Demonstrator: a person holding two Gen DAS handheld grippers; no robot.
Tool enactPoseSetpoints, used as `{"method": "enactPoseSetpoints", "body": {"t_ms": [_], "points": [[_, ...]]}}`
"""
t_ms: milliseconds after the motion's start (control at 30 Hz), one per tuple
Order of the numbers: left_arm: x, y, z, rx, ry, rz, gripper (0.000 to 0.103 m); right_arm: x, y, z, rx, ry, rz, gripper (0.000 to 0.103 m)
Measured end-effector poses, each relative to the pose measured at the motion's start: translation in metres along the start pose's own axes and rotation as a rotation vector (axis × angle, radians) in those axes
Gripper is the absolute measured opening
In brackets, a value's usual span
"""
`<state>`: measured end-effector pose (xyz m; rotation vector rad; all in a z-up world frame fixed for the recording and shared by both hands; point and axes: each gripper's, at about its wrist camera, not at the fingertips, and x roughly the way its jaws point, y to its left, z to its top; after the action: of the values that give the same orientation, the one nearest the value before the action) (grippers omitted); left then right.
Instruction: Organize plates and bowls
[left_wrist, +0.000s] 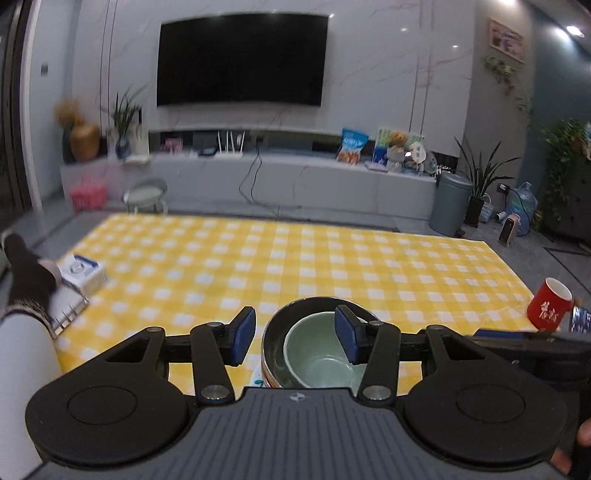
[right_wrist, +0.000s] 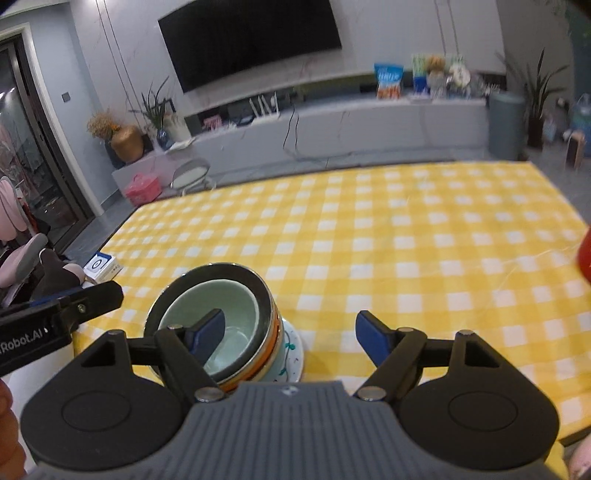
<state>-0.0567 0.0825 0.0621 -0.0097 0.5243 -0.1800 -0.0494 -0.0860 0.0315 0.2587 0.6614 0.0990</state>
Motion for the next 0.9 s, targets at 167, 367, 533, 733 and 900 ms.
{"method": "enactPoseSetpoints", "body": {"t_ms": [167, 367, 533, 733, 900], "points": [[-0.012, 0.001, -0.012, -0.026, -0.019, 0.011, 0.056, -0.032, 0.002, -0.013, -0.022, -0.115, -0.055, 0.077], [-0.012, 0.001, -0.033, 0.007, 0.002, 0.093, 0.056, -0.046, 0.005, -0.037, -0.062, -0.181, -0.116, 0.078], [0.003, -0.006, -0.048, 0.053, 0.091, 0.121, 0.056, -0.034, 0.008, -0.053, -0.087, -0.134, -0.140, 0.078], [0.017, -0.011, -0.057, 0.071, 0.141, 0.125, 0.062, -0.019, 0.004, -0.063, -0.093, -0.095, -0.144, 0.078], [0.029, -0.015, -0.063, 0.074, 0.186, 0.126, 0.066, -0.008, 0.004, -0.066, -0.106, -0.087, -0.153, 0.081]]}}
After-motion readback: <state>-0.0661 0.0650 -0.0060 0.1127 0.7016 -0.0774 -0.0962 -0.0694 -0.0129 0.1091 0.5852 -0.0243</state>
